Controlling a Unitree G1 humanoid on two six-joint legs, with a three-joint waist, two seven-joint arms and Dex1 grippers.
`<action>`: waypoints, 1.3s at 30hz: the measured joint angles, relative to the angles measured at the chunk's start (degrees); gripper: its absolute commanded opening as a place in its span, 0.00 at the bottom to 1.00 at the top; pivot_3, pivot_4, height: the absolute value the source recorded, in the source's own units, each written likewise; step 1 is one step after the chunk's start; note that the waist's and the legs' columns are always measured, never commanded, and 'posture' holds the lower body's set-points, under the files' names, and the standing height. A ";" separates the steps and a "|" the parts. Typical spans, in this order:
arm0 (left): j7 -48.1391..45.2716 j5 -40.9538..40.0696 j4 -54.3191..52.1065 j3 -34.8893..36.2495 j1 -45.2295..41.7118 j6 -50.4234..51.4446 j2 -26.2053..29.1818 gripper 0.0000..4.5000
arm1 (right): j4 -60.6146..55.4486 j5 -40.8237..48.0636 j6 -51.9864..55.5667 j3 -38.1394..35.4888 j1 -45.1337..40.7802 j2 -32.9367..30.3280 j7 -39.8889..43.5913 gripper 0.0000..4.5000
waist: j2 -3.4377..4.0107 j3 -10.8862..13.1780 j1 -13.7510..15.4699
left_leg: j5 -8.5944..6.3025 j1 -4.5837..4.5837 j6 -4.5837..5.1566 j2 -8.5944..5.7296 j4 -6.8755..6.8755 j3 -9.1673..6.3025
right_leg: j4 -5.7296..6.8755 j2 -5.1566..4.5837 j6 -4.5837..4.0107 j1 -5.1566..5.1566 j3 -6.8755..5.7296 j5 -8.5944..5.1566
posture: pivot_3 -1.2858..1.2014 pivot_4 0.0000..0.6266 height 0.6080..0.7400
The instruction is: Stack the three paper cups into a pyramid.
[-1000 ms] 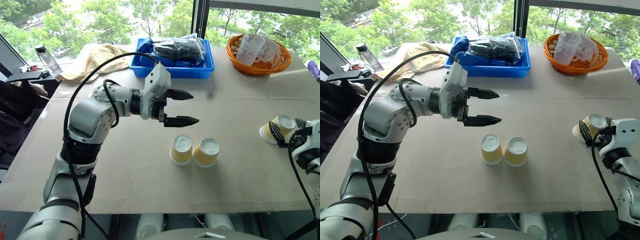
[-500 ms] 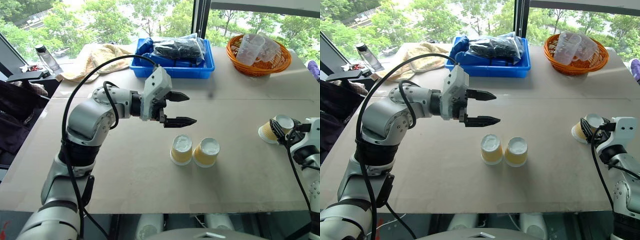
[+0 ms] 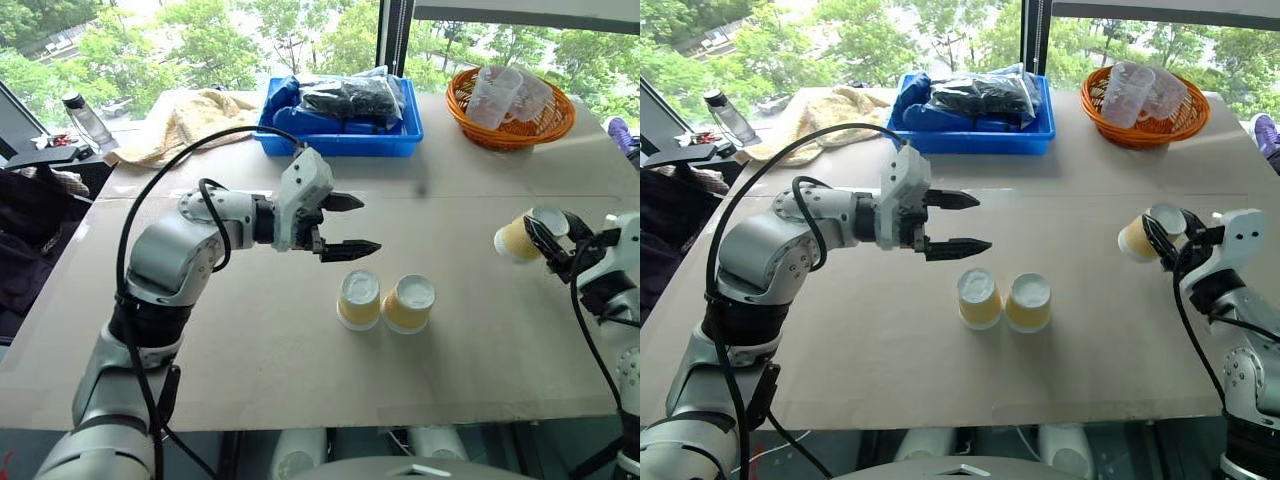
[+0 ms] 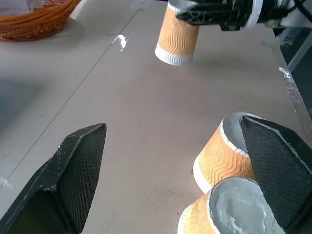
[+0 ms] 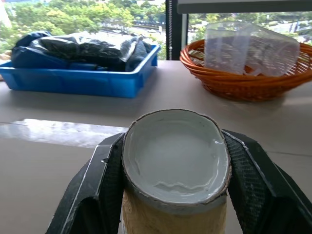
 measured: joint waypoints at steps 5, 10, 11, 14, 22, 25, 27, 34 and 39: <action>-8.16 -3.05 -1.44 5.97 4.87 -4.45 5.28 1.00 | -8.70 11.29 8.00 5.67 -3.79 -3.08 2.25 0.48 | -0.02 0.01 0.62 | 0.00 -0.08 0.00 0.03 0.00 -0.19 | 0.00 0.01 -0.03 0.01 -0.27 -0.02 | 0.52 0.24 0.95; -15.62 -6.79 -3.20 9.51 9.67 -7.49 8.88 1.00 | -12.40 15.69 13.52 12.15 -8.17 -7.99 4.39 0.48 | -0.05 0.01 0.81 | 0.00 -0.19 0.00 0.00 0.07 -0.10 | -0.16 -0.16 -0.22 0.02 -0.19 -0.13 | 0.52 0.24 0.95; -15.74 -6.83 -3.24 9.53 9.74 -7.51 8.97 1.00 | -12.48 15.73 13.59 12.27 -8.17 -8.10 4.50 0.48 | -0.05 0.02 0.85 | 0.00 -0.19 0.00 0.00 0.07 -0.10 | -0.18 -0.16 -0.22 0.02 -0.19 -0.13 | 0.52 0.24 0.95; -17.36 -8.49 -3.77 11.49 11.35 -7.53 11.17 1.00 | -13.34 16.62 15.38 14.62 -8.28 -10.88 7.10 0.48 | -0.09 0.03 0.98 | 0.00 -0.29 0.00 0.00 0.09 -0.13 | -0.25 -0.17 -0.22 0.00 -0.21 -0.13 | 0.52 0.24 0.95; -17.17 -10.34 -6.24 13.00 13.20 -7.10 12.38 1.00 | -14.08 16.92 15.80 18.44 -10.38 -11.25 8.32 0.48 | -0.10 0.04 0.97 | 0.00 -0.34 0.00 -0.02 0.08 -0.21 | -0.24 -0.12 -0.18 -0.03 -0.32 -0.11 | 0.52 0.24 0.95; -16.68 -10.47 -6.28 13.00 13.27 -7.06 12.38 1.00 | -14.40 15.37 15.38 19.65 -10.40 -11.29 8.76 0.48 | -0.10 0.04 0.97 | 0.00 -0.34 0.00 -0.02 0.08 -0.22 | -0.24 -0.11 -0.09 -0.03 -0.33 -0.06 | 0.52 0.24 0.95; -16.58 -10.47 -6.29 12.97 13.31 -7.07 12.38 1.00 | -14.67 14.03 14.84 20.32 -10.58 -11.46 9.33 0.48 | -0.10 0.04 0.96 | 0.00 -0.34 0.00 -0.02 0.08 -0.22 | -0.24 -0.11 -0.09 -0.03 -0.33 -0.05 | 0.52 0.24 0.95; -16.59 -10.42 -6.29 12.68 13.41 -7.46 12.38 1.00 | -14.50 11.10 13.97 21.41 -11.67 -11.98 10.77 0.98 | -0.11 0.04 0.97 | 0.00 -0.34 0.00 -0.02 0.09 -0.21 | -0.24 -0.11 -0.09 -0.03 -0.32 -0.05 | 0.52 0.24 0.95; -16.59 -10.41 -6.29 12.66 14.17 -7.97 12.37 1.00 | -14.50 11.98 13.84 20.59 -12.06 -11.98 10.75 0.98 | -0.11 0.04 0.97 | 0.00 -0.35 0.00 -0.02 0.08 -0.22 | -0.24 -0.11 -0.07 -0.04 -0.33 -0.04 | 0.52 0.24 0.95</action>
